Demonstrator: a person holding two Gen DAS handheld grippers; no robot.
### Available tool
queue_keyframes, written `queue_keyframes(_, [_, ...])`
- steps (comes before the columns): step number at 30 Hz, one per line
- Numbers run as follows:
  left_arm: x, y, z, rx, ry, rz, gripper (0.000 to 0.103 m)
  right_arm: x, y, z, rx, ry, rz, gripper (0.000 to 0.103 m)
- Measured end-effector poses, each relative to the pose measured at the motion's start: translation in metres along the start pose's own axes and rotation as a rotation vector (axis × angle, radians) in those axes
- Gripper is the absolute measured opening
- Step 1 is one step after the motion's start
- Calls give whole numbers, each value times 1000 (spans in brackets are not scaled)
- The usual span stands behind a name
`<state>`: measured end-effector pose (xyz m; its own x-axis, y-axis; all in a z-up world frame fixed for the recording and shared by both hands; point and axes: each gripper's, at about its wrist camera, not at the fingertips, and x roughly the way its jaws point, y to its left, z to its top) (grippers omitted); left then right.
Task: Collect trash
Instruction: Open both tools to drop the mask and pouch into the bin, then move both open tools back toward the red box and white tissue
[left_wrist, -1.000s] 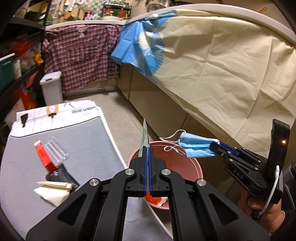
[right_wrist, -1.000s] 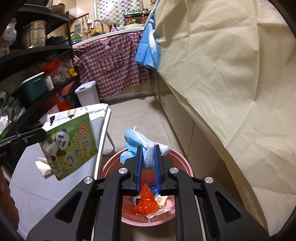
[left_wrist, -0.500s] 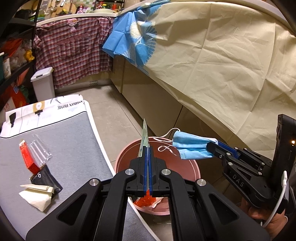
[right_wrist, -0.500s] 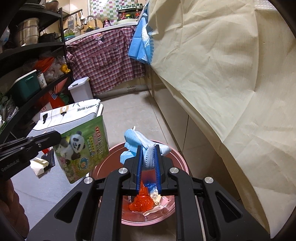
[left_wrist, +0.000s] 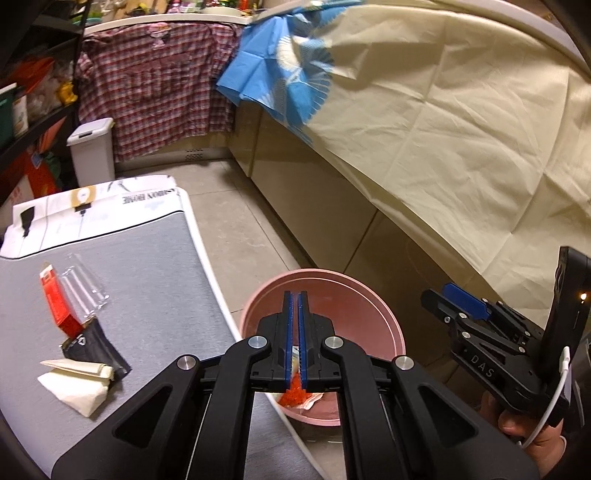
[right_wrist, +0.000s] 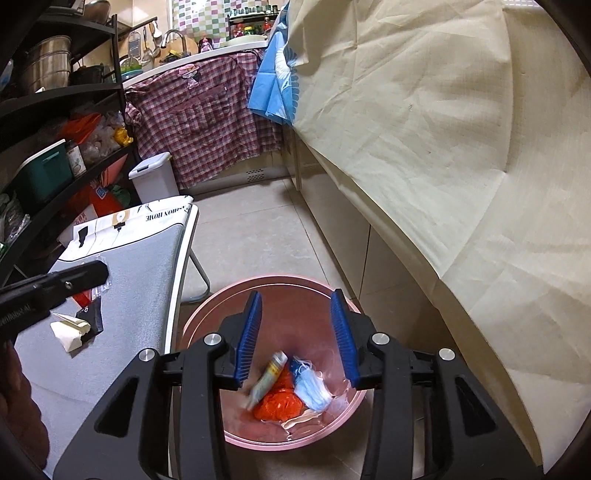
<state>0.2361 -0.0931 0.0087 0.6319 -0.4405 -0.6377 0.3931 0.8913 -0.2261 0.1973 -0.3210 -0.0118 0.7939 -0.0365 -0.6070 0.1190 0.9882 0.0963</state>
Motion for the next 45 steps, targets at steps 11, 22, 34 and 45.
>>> queue_keyframes(11, [-42,42,1,-51,-46,65,3,-19,24,-4,-67,-70,104,40])
queue_keyframes(22, [-103,126,-1,-154,-111,185,3,-33,84,-3,-155,-105,275,39])
queue_keyframes(34, [-149,195,-10,-256,-159,275,3,-12,185,-10,-278,-51,472,33])
queue_keyframes(45, [-161,235,-22,-304,-151,310,3,39,260,-33,-416,64,559,34])
